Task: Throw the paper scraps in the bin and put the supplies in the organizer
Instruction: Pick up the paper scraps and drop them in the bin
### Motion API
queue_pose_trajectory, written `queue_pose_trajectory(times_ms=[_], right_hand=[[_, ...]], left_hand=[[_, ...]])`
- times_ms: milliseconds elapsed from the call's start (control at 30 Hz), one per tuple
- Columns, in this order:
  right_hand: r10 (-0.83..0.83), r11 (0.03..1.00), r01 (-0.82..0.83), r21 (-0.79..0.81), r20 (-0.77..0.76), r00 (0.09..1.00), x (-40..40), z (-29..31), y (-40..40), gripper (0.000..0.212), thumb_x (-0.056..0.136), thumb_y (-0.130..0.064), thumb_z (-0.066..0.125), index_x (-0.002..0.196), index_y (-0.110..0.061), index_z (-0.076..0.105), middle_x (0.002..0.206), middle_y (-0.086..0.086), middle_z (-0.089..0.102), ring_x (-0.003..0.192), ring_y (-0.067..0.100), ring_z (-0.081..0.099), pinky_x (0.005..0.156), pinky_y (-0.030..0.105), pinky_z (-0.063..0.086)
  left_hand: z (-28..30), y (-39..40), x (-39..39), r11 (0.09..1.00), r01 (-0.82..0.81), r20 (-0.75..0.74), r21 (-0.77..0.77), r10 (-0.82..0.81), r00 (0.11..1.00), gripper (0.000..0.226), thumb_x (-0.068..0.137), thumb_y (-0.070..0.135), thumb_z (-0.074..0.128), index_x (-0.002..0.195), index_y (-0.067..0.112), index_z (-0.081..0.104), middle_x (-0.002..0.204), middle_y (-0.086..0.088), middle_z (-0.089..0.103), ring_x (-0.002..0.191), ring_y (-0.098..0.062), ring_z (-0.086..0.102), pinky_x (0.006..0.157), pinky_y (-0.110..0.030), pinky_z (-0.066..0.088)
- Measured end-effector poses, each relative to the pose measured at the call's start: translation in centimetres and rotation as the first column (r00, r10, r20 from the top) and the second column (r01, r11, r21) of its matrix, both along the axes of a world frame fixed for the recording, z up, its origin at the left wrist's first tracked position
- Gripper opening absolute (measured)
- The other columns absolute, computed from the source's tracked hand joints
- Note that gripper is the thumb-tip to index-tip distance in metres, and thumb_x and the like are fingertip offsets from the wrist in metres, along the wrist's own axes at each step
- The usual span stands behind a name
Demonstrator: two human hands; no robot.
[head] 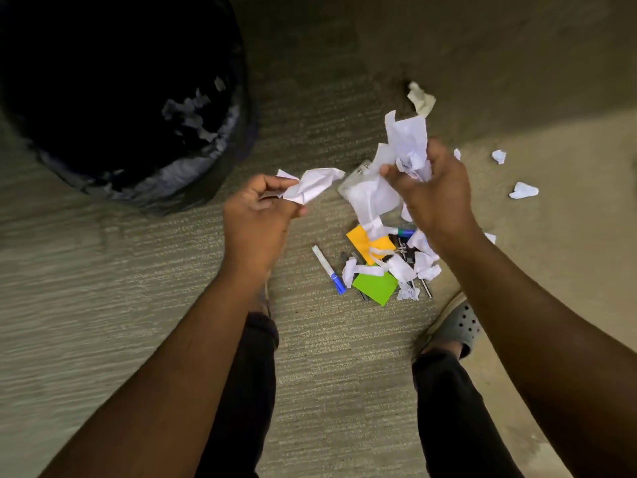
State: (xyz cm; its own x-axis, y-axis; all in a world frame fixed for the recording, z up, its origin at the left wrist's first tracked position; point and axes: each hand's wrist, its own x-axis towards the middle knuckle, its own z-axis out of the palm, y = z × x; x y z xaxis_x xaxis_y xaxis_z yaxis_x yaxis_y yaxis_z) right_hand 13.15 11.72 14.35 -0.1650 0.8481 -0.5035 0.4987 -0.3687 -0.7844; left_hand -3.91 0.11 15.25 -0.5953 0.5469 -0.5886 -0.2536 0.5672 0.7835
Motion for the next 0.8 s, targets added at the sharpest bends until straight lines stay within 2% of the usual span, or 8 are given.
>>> queue_pose_trajectory(times_ms=[100,200,300,400,467,600,700,800], right_hand=[[0.026,0.999,-0.033,-0.037,-0.168,0.985,-5.6,3.9,0.8,0.031,0.083,-0.016,0.074,0.110,-0.020,0.059,0.097,-0.014,0.067,0.087,-0.002,0.067,0.077,0.019,0.057],[0.085,0.994,-0.100,-0.039,-0.280,0.956,-11.5,6.6,1.2,0.030,0.084,-0.015,0.073,0.109,-0.019,0.058,0.101,-0.011,0.067,0.092,0.002,0.068,0.073,0.019,0.057],[0.123,0.992,-0.121,0.024,-0.326,0.937,-17.2,6.5,1.5,0.030,0.081,-0.011,0.076,0.107,-0.011,0.061,0.101,0.000,0.071,0.091,0.009,0.070,0.078,0.032,0.059],[0.194,0.980,-0.174,0.099,-0.266,0.944,-22.4,4.8,1.3,0.037,0.079,-0.019,0.078,0.112,-0.008,0.063,0.102,0.001,0.072,0.091,0.012,0.070,0.082,0.036,0.059],[0.280,0.954,-0.249,0.166,-0.203,0.938,-25.1,3.4,0.8,0.047,0.083,-0.019,0.074,0.124,-0.005,0.057,0.108,-0.002,0.067,0.094,0.008,0.065,0.087,0.026,0.055],[0.469,0.864,-0.450,0.225,-0.037,0.883,-28.0,0.4,0.1,0.046,0.091,-0.018,0.062,0.134,-0.006,0.047,0.126,0.004,0.060,0.104,0.004,0.054,0.077,0.001,0.041],[0.606,0.769,-0.606,0.204,0.069,0.792,-28.6,-1.7,0.0,0.046,0.094,-0.025,0.057,0.137,-0.012,0.044,0.134,0.004,0.056,0.119,0.015,0.054,0.081,0.010,0.039],[0.654,0.711,-0.661,0.240,0.121,0.747,-28.6,-2.9,-0.3,0.047,0.093,-0.030,0.057,0.137,-0.016,0.046,0.129,0.003,0.058,0.113,0.013,0.056,0.081,0.020,0.044]], left_hand=[[3.8,0.3,-4.3,0.995,-0.082,-0.115,0.051,0.087,0.990,0.018,0.079,-0.001,0.073,0.083,0.016,0.069,0.081,-0.007,0.072,0.068,-0.013,0.069,0.070,-0.032,0.058],[6.3,-0.2,-8.4,0.992,-0.105,-0.269,0.075,0.122,0.955,0.023,0.079,-0.001,0.072,0.083,0.021,0.068,0.075,0.003,0.071,0.069,-0.013,0.069,0.068,-0.033,0.059],[7.0,-0.5,-12.8,0.989,-0.112,-0.429,0.094,0.142,0.892,0.023,0.080,0.005,0.071,0.080,0.027,0.065,0.066,0.012,0.067,0.065,-0.008,0.068,0.065,-0.028,0.058],[5.5,-0.5,-17.4,0.992,-0.125,-0.586,0.031,0.120,0.801,0.013,0.076,0.015,0.069,0.078,0.028,0.065,0.069,0.005,0.066,0.063,-0.008,0.066,0.062,-0.030,0.056],[3.9,-0.4,-19.8,0.992,-0.123,-0.653,-0.037,0.070,0.754,0.006,0.075,0.025,0.067,0.080,0.022,0.069,0.074,-0.001,0.070,0.068,-0.015,0.067,0.064,-0.033,0.056],[1.4,0.3,-21.8,0.986,-0.046,-0.717,-0.159,-0.083,0.692,0.030,0.076,0.021,0.050,0.091,0.014,0.075,0.091,-0.006,0.075,0.086,-0.020,0.068,0.073,-0.024,0.049],[-0.1,0.6,-22.0,0.962,0.045,-0.710,-0.269,-0.230,0.665,0.035,0.082,0.019,0.046,0.102,0.012,0.073,0.103,-0.008,0.073,0.096,-0.023,0.066,0.075,-0.019,0.042],[-1.1,0.5,-21.8,0.936,0.089,-0.665,-0.339,-0.306,0.681,0.031,0.088,0.020,0.053,0.114,0.018,0.069,0.111,-0.004,0.071,0.101,-0.021,0.065,0.075,-0.016,0.040]])
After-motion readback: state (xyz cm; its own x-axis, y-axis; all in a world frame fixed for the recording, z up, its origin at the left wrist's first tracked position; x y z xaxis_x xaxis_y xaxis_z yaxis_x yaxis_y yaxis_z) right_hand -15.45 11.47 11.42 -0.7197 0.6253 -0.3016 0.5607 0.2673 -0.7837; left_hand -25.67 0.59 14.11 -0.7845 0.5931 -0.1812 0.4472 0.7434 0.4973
